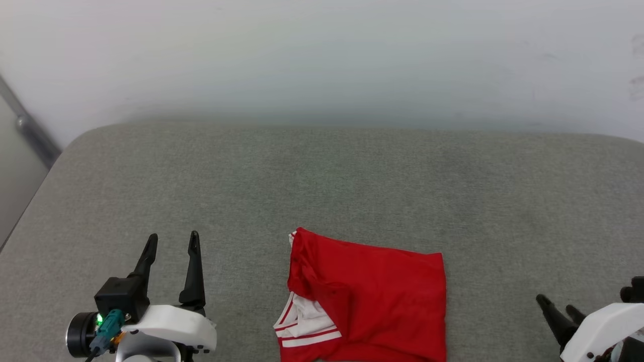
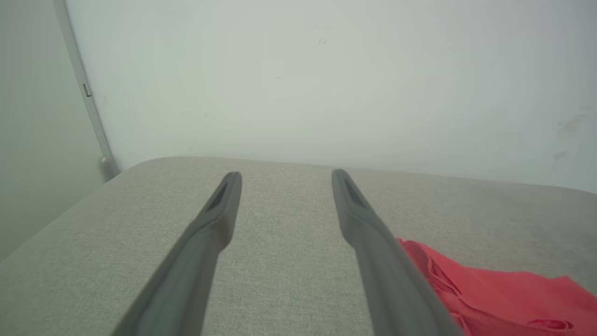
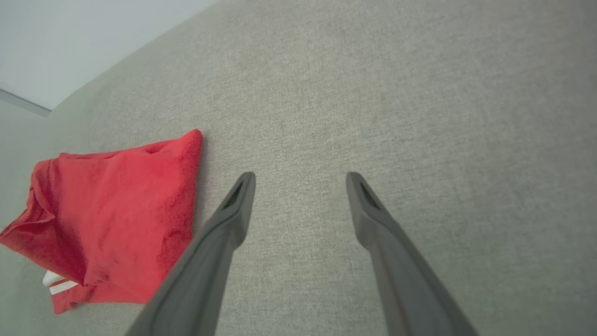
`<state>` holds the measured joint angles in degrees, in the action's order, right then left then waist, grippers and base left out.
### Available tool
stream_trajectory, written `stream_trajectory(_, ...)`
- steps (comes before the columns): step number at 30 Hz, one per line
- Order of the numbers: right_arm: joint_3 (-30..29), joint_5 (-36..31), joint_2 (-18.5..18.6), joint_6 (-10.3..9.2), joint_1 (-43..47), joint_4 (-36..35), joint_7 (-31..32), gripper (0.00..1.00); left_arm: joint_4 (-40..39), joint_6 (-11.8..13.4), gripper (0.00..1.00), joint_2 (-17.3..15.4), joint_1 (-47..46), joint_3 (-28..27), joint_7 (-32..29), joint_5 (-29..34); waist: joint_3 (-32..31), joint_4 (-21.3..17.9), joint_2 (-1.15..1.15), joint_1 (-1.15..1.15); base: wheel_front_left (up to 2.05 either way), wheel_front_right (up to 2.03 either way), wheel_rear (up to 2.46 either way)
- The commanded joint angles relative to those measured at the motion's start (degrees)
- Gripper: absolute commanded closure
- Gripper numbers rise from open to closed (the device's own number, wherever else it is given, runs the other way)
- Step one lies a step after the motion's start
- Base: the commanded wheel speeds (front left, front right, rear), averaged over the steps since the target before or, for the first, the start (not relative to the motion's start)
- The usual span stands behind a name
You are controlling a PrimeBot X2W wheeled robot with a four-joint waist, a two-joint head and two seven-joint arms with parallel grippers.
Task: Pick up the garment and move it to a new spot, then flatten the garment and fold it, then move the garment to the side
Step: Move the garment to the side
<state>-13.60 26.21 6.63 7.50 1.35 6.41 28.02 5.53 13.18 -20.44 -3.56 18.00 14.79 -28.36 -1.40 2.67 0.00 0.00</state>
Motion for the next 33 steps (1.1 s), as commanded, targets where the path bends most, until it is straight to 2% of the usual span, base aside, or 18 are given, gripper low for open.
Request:
stream_trajectory(1,0.0,2.2,-0.1,-0.01,-1.4,2.5,1.9,0.0,-0.2,-0.1,0.0,0.5,-0.8,-0.2,0.2,0.5,0.6,1.5,0.0,0.0,0.0,0.0,0.0)
stream_trajectory(8,1.0,14.7,-2.1,-0.01,-7.5,14.7,12.3,0.0,-0.7,-1.1,0.0,1.8,-2.0,-0.1,0.4,1.2,3.2,6.2,0.0,0.0,0.0,0.0,0.0)
stream_trajectory(16,5.1,26.7,-3.6,-0.03,-12.8,22.7,14.6,0.0,-0.2,-2.5,0.0,3.2,-3.2,-0.9,0.5,2.1,5.9,9.0,0.0,0.0,0.0,0.0,0.0)
stream_trajectory(17,5.7,27.4,-3.7,-0.04,-13.1,23.7,14.5,0.45,-0.1,-2.6,0.0,3.3,-3.3,-1.0,0.5,2.2,6.0,9.2,0.0,0.0,0.0,0.0,0.0)
stream_trajectory(18,6.5,27.9,-3.7,-0.04,-13.4,24.3,14.1,0.8,0.0,-2.9,0.0,3.5,-3.4,-1.1,0.5,2.5,5.9,9.3,0.0,0.0,0.0,0.0,0.0)
stream_trajectory(19,7.2,28.4,-3.8,-0.04,-13.7,24.9,14.1,1.0,0.1,-3.0,0.0,3.5,-3.4,-1.2,0.5,2.7,5.8,9.3,0.0,0.0,0.0,0.0,0.0)
stream_trajectory(22,9.4,29.4,-3.3,-0.01,-14.5,24.2,12.6,1.0,0.4,-3.3,0.0,3.6,-3.4,-1.5,0.5,3.3,5.1,9.0,0.0,0.0,0.0,0.0,0.0)
stream_trajectory(27,15.2,26.1,0.6,-0.01,-14.4,20.8,8.9,1.0,0.2,-3.4,0.0,3.3,-2.0,-2.0,0.4,4.1,3.3,6.5,0.0,0.0,0.0,0.0,0.0)
stream_trajectory(33,22.0,19.4,6.6,-0.03,-15.5,18.8,7.4,1.0,-1.2,-2.9,0.0,3.7,-0.2,-2.5,0.4,4.6,1.9,-0.4,0.0,0.0,0.0,0.0,0.0)
